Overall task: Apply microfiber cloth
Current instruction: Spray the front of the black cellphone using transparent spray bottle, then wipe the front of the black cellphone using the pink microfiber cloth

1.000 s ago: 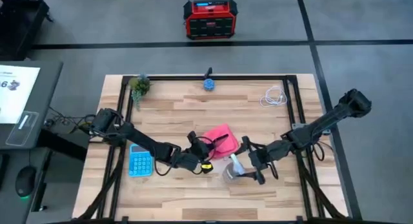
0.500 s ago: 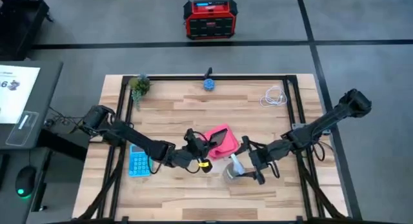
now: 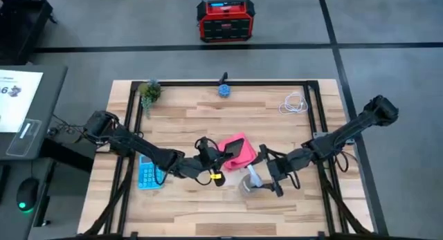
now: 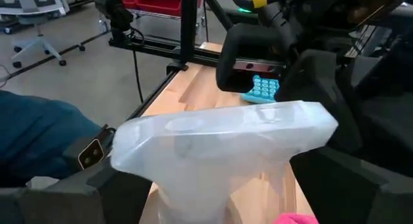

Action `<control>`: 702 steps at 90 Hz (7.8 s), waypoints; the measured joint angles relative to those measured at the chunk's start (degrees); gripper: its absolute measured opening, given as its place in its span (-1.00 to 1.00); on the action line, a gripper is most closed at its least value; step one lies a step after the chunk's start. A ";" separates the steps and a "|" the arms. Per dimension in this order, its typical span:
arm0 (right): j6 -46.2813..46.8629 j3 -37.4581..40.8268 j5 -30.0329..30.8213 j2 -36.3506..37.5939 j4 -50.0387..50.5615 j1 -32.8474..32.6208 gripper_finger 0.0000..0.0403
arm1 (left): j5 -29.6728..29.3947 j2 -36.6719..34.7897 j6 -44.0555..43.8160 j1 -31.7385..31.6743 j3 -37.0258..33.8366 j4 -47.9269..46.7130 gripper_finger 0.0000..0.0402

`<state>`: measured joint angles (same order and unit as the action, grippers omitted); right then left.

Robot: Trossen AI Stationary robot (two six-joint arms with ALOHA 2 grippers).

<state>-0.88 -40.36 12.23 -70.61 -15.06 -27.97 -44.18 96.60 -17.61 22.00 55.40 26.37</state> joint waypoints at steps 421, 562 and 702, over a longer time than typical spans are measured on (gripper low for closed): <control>26.77 -30.93 31.56 9.16 74.01 -4.57 0.34 | 14.46 17.18 -4.00 -9.78 -7.34 8.53 -0.95; 7.89 -5.09 1.98 -20.38 1.66 16.42 0.34 | 9.63 1.77 -5.66 -4.28 -9.94 -19.30 -0.95; -1.41 -19.37 -6.45 -22.49 17.12 18.56 -0.92 | 11.62 1.35 -1.00 -1.27 -9.97 -17.99 -0.60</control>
<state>-2.29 -59.72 5.78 -93.10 2.06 -9.41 -32.56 97.95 -18.61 20.73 45.43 8.38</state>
